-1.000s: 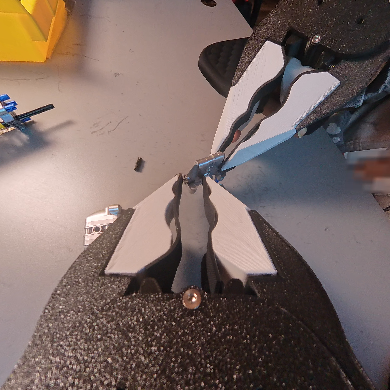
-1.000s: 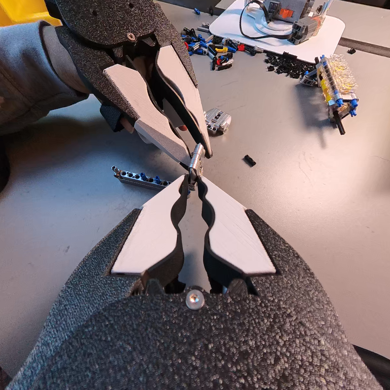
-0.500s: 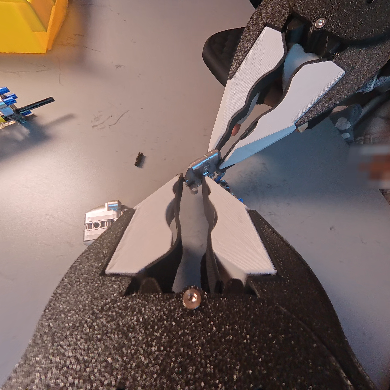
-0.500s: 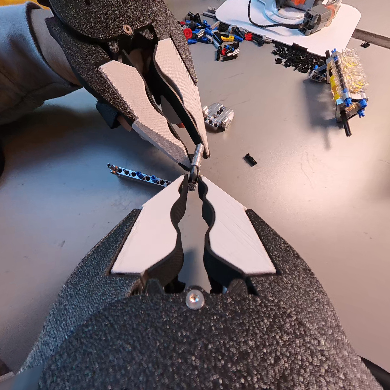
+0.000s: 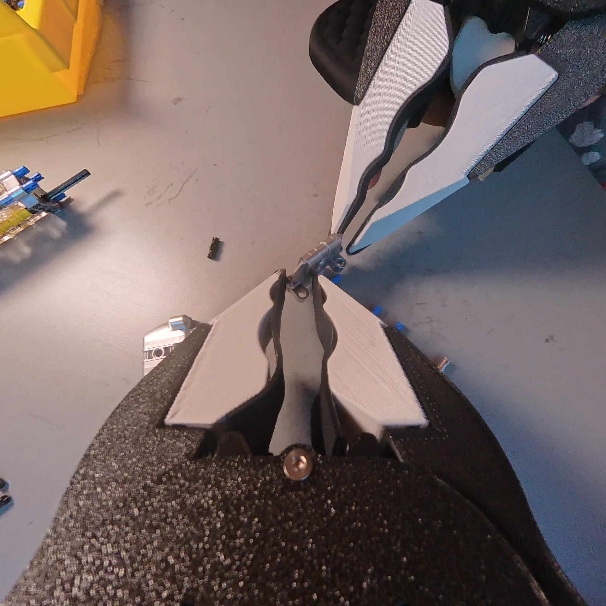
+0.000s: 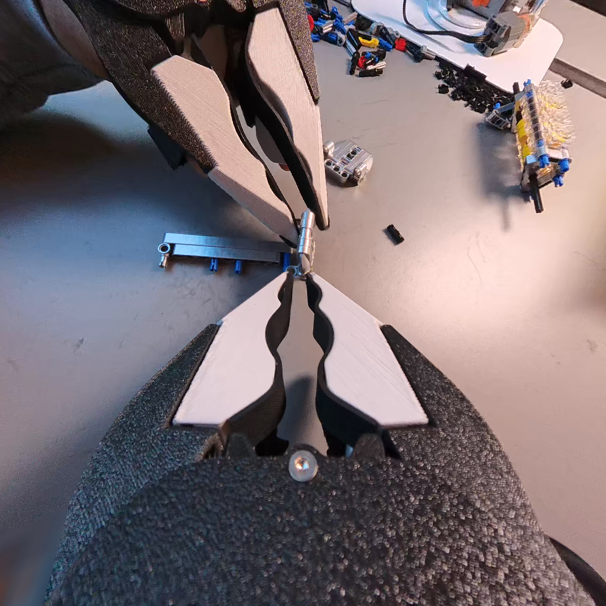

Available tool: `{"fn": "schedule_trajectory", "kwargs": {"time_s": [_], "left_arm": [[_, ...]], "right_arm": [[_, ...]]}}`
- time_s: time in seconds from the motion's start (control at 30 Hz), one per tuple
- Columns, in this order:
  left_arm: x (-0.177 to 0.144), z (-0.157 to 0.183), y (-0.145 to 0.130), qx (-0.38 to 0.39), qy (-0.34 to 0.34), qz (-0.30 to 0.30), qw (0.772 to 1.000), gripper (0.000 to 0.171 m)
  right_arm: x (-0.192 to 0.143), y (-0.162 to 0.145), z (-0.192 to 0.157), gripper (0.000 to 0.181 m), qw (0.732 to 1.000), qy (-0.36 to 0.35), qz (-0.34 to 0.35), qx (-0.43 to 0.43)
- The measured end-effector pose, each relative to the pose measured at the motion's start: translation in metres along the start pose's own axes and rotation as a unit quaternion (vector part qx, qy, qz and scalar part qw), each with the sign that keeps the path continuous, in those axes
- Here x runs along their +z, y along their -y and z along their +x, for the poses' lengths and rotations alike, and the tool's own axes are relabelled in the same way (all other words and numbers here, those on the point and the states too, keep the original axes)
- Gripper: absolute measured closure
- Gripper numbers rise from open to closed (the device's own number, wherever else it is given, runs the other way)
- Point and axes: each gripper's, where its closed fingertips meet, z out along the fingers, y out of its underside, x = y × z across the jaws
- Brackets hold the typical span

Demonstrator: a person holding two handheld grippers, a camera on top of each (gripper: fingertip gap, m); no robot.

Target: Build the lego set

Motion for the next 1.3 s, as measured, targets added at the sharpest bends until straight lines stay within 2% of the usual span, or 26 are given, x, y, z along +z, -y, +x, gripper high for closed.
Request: {"fn": "schedule_trajectory", "kwargs": {"time_s": [0.13, 0.33, 0.47, 0.6, 0.63, 0.7, 0.8, 0.87, 0.97, 1.07, 1.17, 1.3], "left_arm": [[-0.004, -0.001, 0.003, 0.02, 0.024, -0.016, 0.999, 0.166], [0.0, 0.004, 0.003, 0.024, 0.03, -0.03, 0.999, 0.166], [-0.006, 0.002, 0.002, -0.017, 0.009, -0.006, 1.0, 0.167], [-0.006, 0.011, 0.01, -0.037, -0.035, 0.029, 0.998, 0.166], [-0.005, 0.012, 0.01, -0.041, -0.037, 0.028, 0.998, 0.166], [-0.003, 0.011, 0.006, -0.052, -0.03, 0.02, 0.998, 0.166], [-0.009, 0.001, -0.002, -0.085, 0.017, 0.002, 0.996, 0.155], [-0.019, 0.0, -0.005, -0.114, 0.039, -0.009, 0.993, 0.155], [-0.031, 0.01, -0.009, -0.15, 0.054, -0.016, 0.987, 0.154], [-0.034, 0.024, -0.018, -0.204, 0.053, -0.036, 0.977, 0.151], [-0.031, 0.038, -0.022, -0.252, 0.056, -0.047, 0.965, 0.148], [-0.024, 0.052, -0.024, -0.287, 0.084, -0.047, 0.953, 0.15]], "right_arm": [[-0.003, 0.006, 0.002, 0.16, 1.0, 0.003, 0.004, -0.014], [0.001, 0.008, 0.008, 0.167, 0.999, 0.001, -0.024, -0.043], [-0.008, 0.01, 0.019, 0.161, 0.996, 0.003, -0.038, -0.085], [-0.007, 0.016, 0.016, 0.149, 0.987, 0.059, -0.037, -0.148], [-0.001, 0.015, 0.014, 0.15, 0.983, 0.073, -0.041, -0.163], [0.009, 0.005, 0.014, 0.17, 0.977, 0.096, -0.07, -0.178], [0.01, 0.001, 0.019, 0.175, 0.975, 0.119, -0.091, -0.163], [0.007, -0.005, 0.032, 0.175, 0.975, 0.116, -0.116, -0.152], [0.004, -0.01, 0.048, 0.175, 0.97, 0.119, -0.15, -0.153], [0.009, -0.009, 0.049, 0.175, 0.962, 0.142, -0.17, -0.159], [0.013, -0.005, 0.052, 0.172, 0.961, 0.147, -0.166, -0.166], [0.0, 0.015, 0.051, 0.158, 0.972, 0.15, -0.096, -0.154]]}}
